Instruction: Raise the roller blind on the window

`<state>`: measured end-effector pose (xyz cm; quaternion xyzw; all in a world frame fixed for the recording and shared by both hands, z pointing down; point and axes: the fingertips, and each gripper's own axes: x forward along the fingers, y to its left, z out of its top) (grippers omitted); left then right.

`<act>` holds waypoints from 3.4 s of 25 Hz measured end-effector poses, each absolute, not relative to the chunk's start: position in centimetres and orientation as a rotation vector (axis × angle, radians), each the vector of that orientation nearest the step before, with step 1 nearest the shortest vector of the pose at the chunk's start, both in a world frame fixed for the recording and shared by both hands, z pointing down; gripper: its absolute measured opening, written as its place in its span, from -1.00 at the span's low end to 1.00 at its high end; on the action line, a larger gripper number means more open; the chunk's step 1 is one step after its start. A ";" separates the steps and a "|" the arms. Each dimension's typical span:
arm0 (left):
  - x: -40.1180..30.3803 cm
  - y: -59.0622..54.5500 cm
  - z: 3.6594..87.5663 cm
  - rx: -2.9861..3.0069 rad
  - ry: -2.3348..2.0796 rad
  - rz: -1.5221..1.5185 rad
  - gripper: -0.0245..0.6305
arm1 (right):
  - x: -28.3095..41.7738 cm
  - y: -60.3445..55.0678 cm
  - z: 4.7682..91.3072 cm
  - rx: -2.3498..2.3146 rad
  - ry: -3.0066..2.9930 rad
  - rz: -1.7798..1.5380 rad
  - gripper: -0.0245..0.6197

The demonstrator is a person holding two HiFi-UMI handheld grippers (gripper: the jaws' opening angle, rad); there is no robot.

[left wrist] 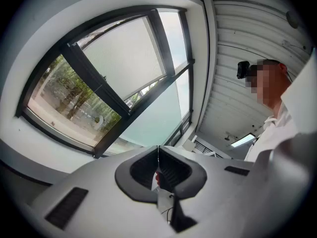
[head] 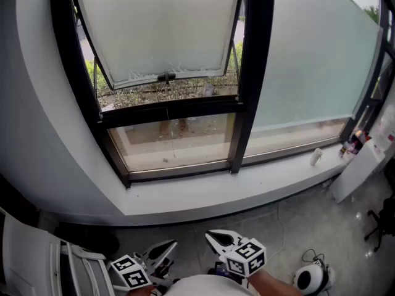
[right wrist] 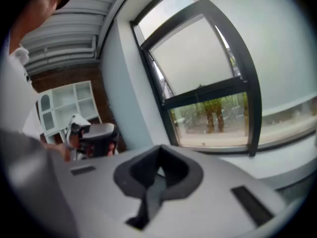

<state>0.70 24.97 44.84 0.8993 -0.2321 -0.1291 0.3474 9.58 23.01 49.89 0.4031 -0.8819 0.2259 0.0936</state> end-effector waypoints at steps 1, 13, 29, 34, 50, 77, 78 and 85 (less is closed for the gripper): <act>0.8 25.0 44.8 2.333 -0.602 -0.333 -0.86 | 9.7 23.0 49.9 1.196 -2.615 0.671 -0.86; 1.3 24.6 45.0 2.341 -0.630 -0.331 -0.86 | 10.4 22.5 50.5 1.203 -2.596 0.711 -0.85; 2.3 21.4 45.3 2.402 -0.895 -0.276 -0.84 | 14.8 20.0 50.4 1.175 -2.628 0.699 -0.76; 3.5 20.9 45.5 2.384 -0.947 -0.301 -0.80 | 16.0 18.9 50.6 1.116 -2.635 0.678 -0.67; 3.6 15.7 45.6 2.398 -0.958 -0.318 -0.80 | 15.7 14.0 51.6 1.052 -2.616 0.658 -0.66; -8.1 -5.8 44.7 2.455 -0.724 -0.228 -0.80 | 3.5 -5.8 50.0 1.317 -2.555 0.675 -0.66; -8.3 -6.0 44.7 2.457 -0.720 -0.228 -0.80 | 3.3 -6.1 50.0 1.321 -2.555 0.672 -0.66; -9.7 -7.3 44.5 2.479 -0.693 -0.219 -0.80 | 1.6 -7.7 49.8 1.353 -2.552 0.652 -0.66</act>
